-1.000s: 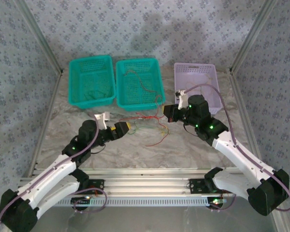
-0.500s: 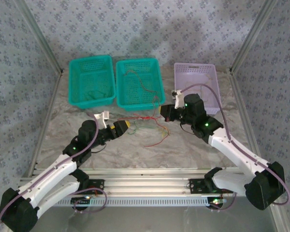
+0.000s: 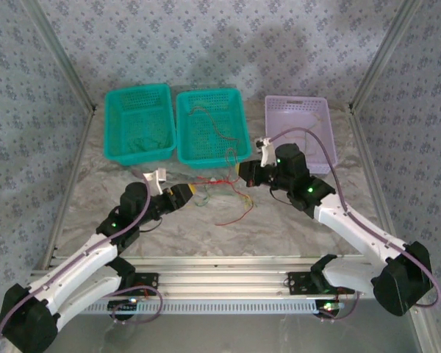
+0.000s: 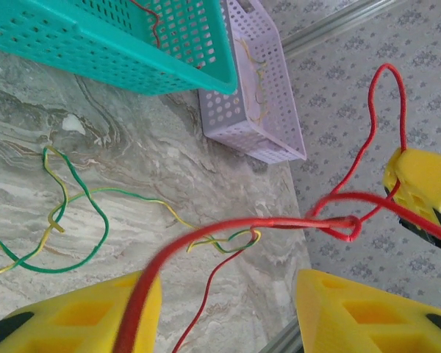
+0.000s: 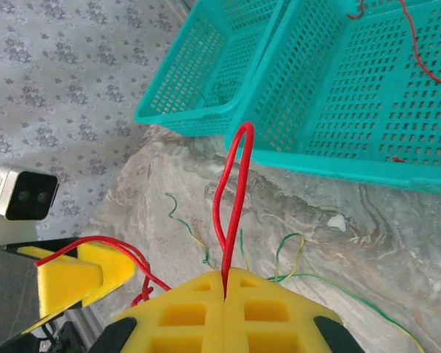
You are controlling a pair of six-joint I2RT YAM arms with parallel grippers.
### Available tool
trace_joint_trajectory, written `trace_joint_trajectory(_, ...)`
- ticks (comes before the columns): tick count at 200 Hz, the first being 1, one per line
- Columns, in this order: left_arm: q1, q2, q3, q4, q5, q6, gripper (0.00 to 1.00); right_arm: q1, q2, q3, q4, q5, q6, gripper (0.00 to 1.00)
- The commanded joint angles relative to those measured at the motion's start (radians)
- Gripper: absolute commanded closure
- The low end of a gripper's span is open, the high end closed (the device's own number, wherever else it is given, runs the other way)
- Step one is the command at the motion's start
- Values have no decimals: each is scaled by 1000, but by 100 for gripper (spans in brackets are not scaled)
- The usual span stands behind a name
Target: Untangle the cables
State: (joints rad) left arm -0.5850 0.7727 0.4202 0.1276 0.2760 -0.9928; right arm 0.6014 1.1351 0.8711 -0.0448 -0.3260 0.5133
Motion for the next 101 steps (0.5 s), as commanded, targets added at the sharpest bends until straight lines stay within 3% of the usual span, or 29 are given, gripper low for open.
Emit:
trace_joint_trajectory(1, -4, -33, 35, -18, -43, 23, 46, 17, 13, 3, 26, -34, 7, 100)
trace_joint_trajectory(46, -2, -30, 36, -14, -53, 23, 48, 34, 14, 3, 32, -30, 2, 100)
trace_joint_trajectory(101, -2, -38, 30, -17, -52, 23, 70, 38, 8, -7, 37, -1, 4, 100)
